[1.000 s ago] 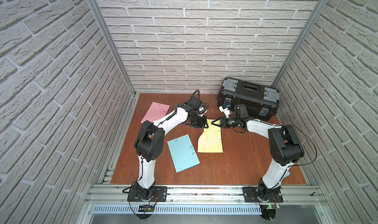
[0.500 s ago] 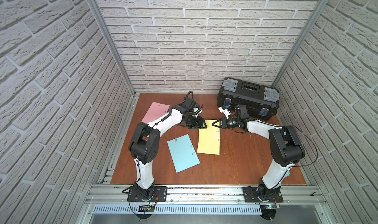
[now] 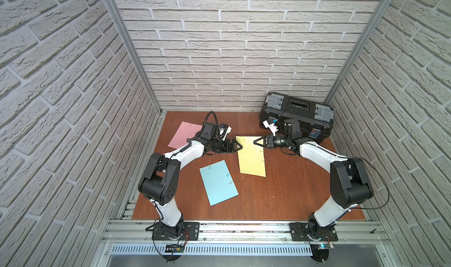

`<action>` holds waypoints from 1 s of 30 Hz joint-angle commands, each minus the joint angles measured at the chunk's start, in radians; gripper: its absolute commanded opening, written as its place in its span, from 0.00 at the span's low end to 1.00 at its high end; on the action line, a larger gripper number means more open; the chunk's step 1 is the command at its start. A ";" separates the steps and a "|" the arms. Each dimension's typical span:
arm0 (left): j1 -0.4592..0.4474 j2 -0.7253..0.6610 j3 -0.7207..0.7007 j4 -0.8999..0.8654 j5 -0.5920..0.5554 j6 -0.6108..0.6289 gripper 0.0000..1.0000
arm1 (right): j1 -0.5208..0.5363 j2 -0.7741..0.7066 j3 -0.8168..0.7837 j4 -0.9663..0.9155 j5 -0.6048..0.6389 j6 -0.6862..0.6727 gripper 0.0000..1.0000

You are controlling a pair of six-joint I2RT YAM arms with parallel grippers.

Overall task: Unclip the paperclips from the documents
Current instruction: Pick up the document from the center of the board.

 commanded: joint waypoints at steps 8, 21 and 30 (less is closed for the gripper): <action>-0.002 -0.021 -0.002 0.247 0.088 0.001 0.91 | -0.003 -0.053 0.048 0.086 -0.055 0.093 0.03; -0.036 -0.011 0.007 0.426 0.195 -0.037 0.77 | -0.033 -0.038 0.099 0.071 -0.004 0.147 0.03; -0.036 -0.040 0.012 0.408 0.183 -0.042 0.42 | -0.058 0.010 0.082 0.121 0.028 0.201 0.03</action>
